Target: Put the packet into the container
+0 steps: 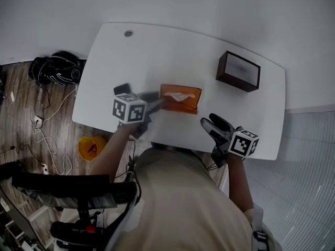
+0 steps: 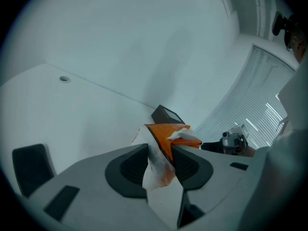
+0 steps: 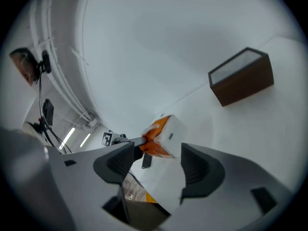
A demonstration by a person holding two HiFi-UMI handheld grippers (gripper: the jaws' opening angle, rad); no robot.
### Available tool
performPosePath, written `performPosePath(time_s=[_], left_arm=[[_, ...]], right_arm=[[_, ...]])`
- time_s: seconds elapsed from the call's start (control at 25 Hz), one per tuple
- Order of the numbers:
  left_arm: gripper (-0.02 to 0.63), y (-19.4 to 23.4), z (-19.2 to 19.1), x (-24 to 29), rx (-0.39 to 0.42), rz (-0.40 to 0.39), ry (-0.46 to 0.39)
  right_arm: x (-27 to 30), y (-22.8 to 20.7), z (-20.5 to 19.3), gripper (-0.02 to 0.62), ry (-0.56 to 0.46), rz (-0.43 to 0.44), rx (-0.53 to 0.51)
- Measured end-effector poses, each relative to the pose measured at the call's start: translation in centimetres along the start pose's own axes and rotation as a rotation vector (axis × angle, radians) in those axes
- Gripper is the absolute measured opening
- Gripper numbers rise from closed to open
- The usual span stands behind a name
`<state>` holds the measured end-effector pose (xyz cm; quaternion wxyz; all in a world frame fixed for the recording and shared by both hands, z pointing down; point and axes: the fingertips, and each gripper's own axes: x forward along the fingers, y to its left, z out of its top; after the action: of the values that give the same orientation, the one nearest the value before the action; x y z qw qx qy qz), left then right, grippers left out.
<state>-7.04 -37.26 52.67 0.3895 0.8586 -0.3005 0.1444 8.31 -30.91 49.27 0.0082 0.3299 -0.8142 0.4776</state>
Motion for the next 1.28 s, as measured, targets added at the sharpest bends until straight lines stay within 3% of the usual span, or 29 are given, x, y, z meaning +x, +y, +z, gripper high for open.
performPosePath(time_s=[0.16,0.28,0.36,0.64,0.8,0.88,1.08,1.28], left_arm=[[0.146,-3.0,2.2,-0.2,0.109,-0.049,-0.02],[0.146,-5.1,3.1,0.0,0.18,-0.072,-0.028],[0.146,-6.4,3.2,-0.1,0.194,-0.086,-0.035],[0.146,-8.7,3.7,0.2,0.272,-0.138,-0.048],[0.146,-9.2,3.9,0.2,0.284,-0.163,-0.045],[0.146,-9.3,4.1,0.1,0.291,-0.183,-0.037],[0.164,-8.9,4.2,-0.2,0.309,-0.171,-0.042],[0.258,-8.0,4.8,-0.7,0.312,-0.145,-0.068]], right_arm=[[0.4,-1.3,1.0,0.319,-0.047,0.039,0.13],[0.9,-0.3,1.7,0.346,-0.073,0.123,0.19],[0.9,0.2,1.4,0.379,-0.05,0.174,0.201],[1.7,2.5,2.3,0.383,-0.047,0.382,0.312],[1.5,2.0,2.4,0.377,-0.064,0.337,0.343],[1.5,1.9,2.6,0.303,-0.083,0.3,0.33],[1.5,1.7,2.5,0.27,-0.099,0.225,0.321],[0.5,1.3,3.3,0.262,-0.149,0.196,0.321]])
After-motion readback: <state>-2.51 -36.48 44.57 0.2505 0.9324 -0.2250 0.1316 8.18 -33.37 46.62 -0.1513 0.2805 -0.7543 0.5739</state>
